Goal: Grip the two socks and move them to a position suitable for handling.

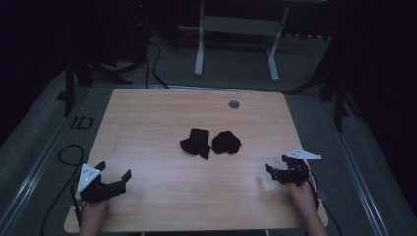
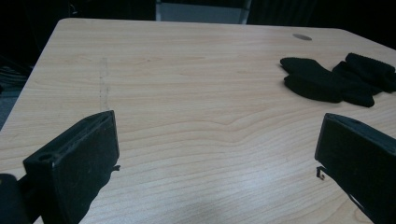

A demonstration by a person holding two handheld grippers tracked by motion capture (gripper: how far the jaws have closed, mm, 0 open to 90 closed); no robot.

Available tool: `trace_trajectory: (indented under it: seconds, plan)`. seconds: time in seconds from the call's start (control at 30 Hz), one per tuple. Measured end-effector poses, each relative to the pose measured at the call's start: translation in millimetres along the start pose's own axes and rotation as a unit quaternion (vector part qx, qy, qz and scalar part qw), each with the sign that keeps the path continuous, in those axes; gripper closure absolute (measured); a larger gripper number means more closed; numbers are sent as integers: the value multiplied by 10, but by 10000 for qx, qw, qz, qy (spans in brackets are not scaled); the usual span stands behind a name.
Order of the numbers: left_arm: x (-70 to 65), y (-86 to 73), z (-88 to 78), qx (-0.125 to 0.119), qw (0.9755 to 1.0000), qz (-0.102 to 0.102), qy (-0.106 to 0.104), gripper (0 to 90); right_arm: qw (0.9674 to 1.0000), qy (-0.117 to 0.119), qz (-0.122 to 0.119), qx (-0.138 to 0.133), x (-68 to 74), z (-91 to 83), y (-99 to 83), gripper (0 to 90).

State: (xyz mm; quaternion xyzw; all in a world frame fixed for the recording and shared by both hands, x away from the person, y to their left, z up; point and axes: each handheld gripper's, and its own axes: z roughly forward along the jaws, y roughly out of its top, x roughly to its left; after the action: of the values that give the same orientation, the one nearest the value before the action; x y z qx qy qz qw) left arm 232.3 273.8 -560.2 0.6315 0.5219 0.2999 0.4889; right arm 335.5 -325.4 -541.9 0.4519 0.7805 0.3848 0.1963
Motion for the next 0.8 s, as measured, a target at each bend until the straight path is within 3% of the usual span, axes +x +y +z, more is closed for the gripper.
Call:
trace_trajectory:
  seconds: [0.57,0.8]
  plan:
    - [0,-14,17,45,10000,21,-41,1,9981,395,-481,-30,311,254,391,141]
    - [0,-14,19,65,9999,36,-81,1,9956,733,-590,-43,445,405,582,133]
